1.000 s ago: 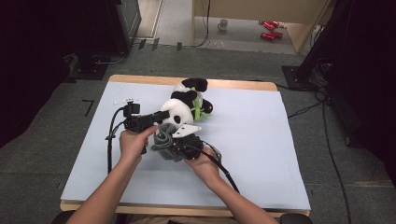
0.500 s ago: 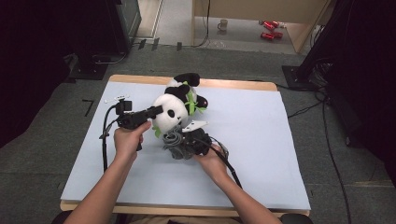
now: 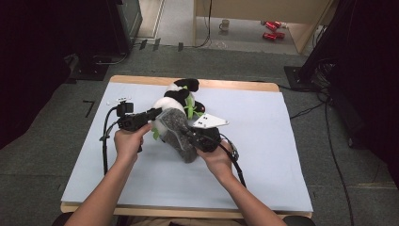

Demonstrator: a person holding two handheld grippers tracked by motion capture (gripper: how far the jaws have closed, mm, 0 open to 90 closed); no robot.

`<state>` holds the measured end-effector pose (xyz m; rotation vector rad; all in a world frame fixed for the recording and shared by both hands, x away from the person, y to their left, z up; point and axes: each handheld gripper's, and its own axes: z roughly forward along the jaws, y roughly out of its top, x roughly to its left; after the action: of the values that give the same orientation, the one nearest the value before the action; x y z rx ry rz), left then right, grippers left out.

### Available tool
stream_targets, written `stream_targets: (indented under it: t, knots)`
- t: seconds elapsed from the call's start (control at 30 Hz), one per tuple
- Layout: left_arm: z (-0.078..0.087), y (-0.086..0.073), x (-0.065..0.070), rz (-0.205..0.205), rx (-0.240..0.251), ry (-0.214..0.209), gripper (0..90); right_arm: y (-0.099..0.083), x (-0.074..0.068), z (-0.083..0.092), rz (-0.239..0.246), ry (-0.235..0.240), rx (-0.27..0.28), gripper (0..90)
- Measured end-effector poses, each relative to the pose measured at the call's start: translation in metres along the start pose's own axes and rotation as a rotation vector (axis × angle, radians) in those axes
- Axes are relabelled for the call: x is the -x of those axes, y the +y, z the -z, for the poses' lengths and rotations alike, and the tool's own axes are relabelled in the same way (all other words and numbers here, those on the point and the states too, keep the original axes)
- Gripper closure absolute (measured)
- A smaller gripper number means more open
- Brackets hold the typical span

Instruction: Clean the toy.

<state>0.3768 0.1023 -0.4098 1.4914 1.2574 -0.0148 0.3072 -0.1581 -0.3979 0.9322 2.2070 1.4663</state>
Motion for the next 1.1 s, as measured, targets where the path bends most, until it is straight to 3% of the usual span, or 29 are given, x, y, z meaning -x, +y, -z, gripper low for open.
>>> stream_targets:
  t: [0.07,0.33,0.47,0.53,0.63,0.77,1.1]
  knots:
    - [-0.003,-0.002,0.003,-0.007,-0.011,-0.009,71.1,0.005,-0.004,0.001,-0.003,0.005,0.014,84.6]
    - [-0.012,-0.012,0.019,-0.016,-0.026,-0.043,71.0,0.002,-0.022,-0.014,0.037,0.014,-0.029,85.2]
    - [-0.016,-0.015,0.026,-0.002,-0.038,-0.07,70.9,0.005,-0.031,-0.018,0.065,0.012,-0.032,85.2]
    - [-0.016,-0.016,0.03,0.0,-0.045,-0.086,70.9,0.001,-0.032,-0.023,0.071,-0.002,-0.059,85.5]
    - [-0.017,-0.018,0.033,-0.007,-0.049,-0.089,70.9,-0.004,-0.031,-0.025,0.069,-0.014,-0.056,85.5]
    - [-0.018,-0.019,0.036,-0.001,-0.06,-0.099,70.9,-0.002,-0.043,-0.025,0.171,-0.08,-0.05,85.5]
    - [-0.02,-0.018,0.031,-0.007,-0.08,-0.065,71.0,-0.026,-0.027,-0.041,0.108,-0.032,-0.116,85.8]
